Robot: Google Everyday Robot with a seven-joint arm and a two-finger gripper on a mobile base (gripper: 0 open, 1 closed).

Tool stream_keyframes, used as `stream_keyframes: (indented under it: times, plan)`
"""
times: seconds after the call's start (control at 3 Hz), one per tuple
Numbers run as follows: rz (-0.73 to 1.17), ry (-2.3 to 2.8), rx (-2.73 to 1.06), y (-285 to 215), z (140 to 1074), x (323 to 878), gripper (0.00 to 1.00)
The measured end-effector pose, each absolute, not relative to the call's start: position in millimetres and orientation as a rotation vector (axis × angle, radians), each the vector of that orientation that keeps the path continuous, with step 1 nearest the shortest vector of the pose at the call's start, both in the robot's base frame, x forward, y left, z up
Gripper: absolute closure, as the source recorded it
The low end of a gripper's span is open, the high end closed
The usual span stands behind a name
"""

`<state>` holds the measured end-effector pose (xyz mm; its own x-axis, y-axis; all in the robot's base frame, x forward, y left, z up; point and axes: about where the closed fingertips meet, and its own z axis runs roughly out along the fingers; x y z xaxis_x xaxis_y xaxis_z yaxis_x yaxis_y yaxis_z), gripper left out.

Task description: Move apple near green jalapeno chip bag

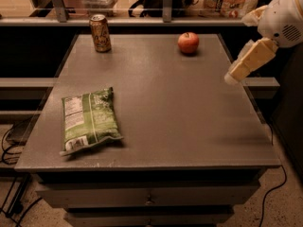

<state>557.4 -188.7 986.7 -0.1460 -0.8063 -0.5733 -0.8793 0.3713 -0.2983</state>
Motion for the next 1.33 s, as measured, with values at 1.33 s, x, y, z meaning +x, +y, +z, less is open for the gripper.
stream_keyframes:
  times: [1.33]
  plan:
    - [0.333, 1.934, -1.213, -141.4, 946.7, 682.8, 0.0]
